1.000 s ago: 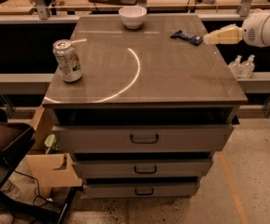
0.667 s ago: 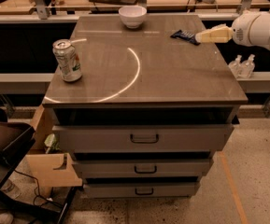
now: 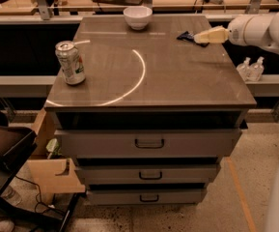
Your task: Move rxbar blueberry near 7up can
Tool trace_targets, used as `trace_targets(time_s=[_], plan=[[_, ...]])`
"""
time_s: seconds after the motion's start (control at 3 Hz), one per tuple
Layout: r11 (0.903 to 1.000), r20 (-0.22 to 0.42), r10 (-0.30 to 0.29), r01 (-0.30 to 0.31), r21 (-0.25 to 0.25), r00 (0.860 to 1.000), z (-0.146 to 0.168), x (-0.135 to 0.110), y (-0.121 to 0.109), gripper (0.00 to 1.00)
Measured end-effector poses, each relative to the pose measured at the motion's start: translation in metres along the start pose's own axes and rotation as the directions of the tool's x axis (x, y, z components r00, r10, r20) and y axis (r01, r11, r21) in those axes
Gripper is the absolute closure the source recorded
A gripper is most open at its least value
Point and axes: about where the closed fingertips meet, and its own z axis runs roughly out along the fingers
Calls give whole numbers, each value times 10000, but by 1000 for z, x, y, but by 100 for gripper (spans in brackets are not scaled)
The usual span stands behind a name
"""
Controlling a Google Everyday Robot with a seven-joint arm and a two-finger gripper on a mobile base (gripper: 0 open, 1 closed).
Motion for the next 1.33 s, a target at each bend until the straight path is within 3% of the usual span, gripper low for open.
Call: trace_targets(time_s=[1.33], plan=[[9932, -527, 787, -828, -815, 9955, 75, 30, 0, 0]])
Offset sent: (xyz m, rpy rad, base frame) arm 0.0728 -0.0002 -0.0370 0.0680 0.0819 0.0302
